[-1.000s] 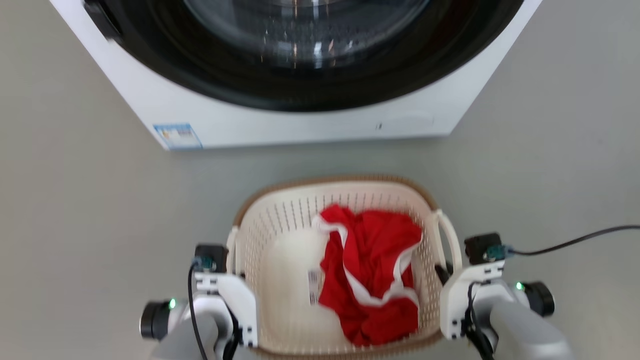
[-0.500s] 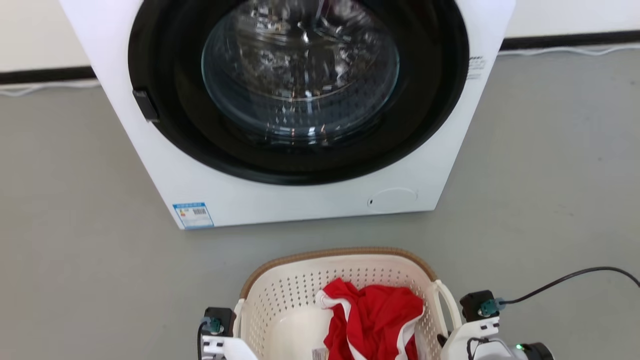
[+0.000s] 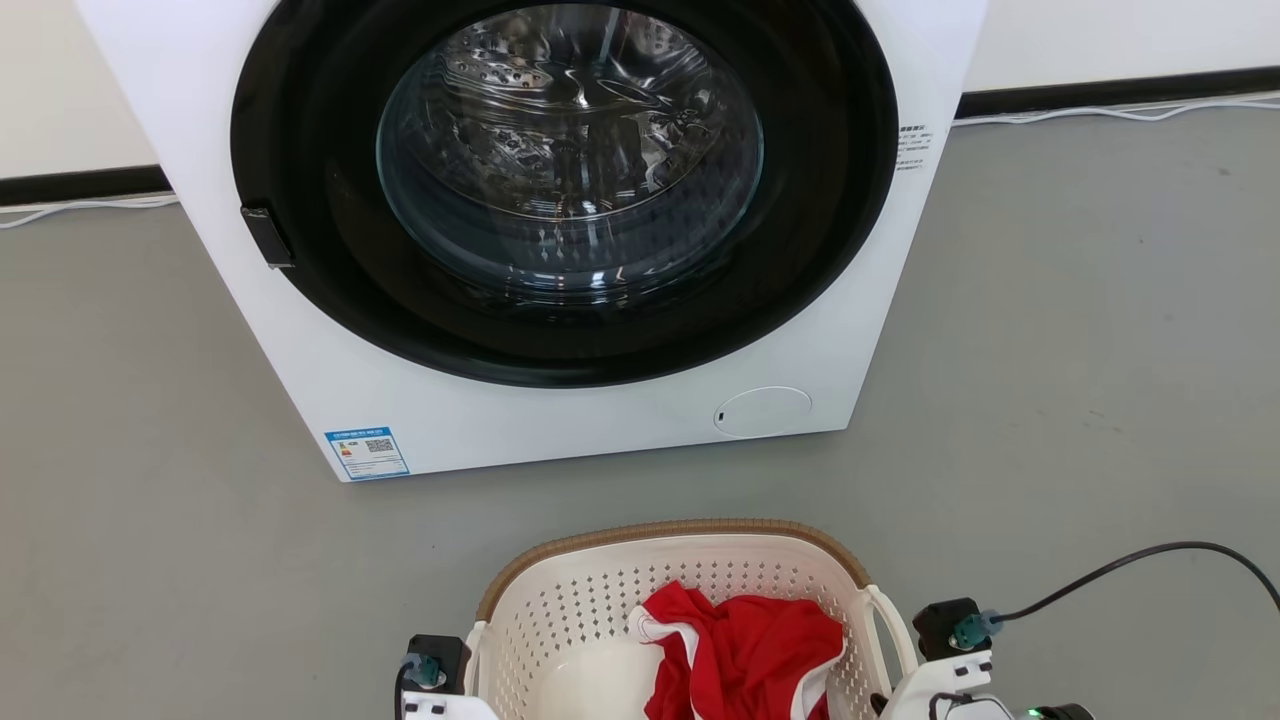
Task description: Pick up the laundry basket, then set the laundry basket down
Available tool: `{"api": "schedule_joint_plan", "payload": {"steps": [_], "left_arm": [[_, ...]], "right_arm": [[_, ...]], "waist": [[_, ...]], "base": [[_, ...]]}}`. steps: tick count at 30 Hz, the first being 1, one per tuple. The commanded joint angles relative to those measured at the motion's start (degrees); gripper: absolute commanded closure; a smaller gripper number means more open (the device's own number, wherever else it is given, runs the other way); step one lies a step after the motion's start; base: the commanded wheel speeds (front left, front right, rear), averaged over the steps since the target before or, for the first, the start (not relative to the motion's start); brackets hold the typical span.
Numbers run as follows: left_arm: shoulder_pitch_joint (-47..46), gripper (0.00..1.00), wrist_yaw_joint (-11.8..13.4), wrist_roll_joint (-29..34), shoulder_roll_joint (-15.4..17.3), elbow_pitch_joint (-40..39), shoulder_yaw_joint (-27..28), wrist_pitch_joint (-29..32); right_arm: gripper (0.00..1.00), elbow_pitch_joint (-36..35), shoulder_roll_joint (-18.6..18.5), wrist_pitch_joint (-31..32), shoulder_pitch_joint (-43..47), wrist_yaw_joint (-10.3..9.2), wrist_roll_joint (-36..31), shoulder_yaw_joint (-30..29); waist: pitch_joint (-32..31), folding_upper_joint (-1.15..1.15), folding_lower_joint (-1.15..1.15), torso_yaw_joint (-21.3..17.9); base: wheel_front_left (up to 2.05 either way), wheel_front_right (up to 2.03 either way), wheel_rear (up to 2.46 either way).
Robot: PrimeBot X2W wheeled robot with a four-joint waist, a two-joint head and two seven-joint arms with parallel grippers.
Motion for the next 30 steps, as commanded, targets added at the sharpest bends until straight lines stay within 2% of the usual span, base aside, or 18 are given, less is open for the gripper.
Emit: {"api": "schedule_joint_plan", "payload": {"steps": [1,21,30], "left_arm": [[-1.23,1.00,-0.41,0.04,-0.37,-1.38,0.32,-1.13],[-1.53,1.00,0.88,-3.67,-0.37,-2.41,-3.46,-1.45],[-1.90,1.00,0.63,-4.94,-0.37,-1.47,-4.58,-2.03]], "right_arm": [[1.00,-1.96,1.37,0.03,-0.02,0.94,0.02,1.65],[1.00,-1.66,1.37,0.16,0.40,0.94,1.22,2.36],[1.00,-1.58,1.37,0.05,0.31,0.94,1.48,2.73]], "waist": [[0.05,0.00,0.00,-0.06],[-0.89,0.00,0.00,0.42],[-1.07,0.00,0.00,0.43]], "base": [[0.00,0.00,0.00],[0.00,0.00,0.00],[0.00,0.00,0.00]]}}
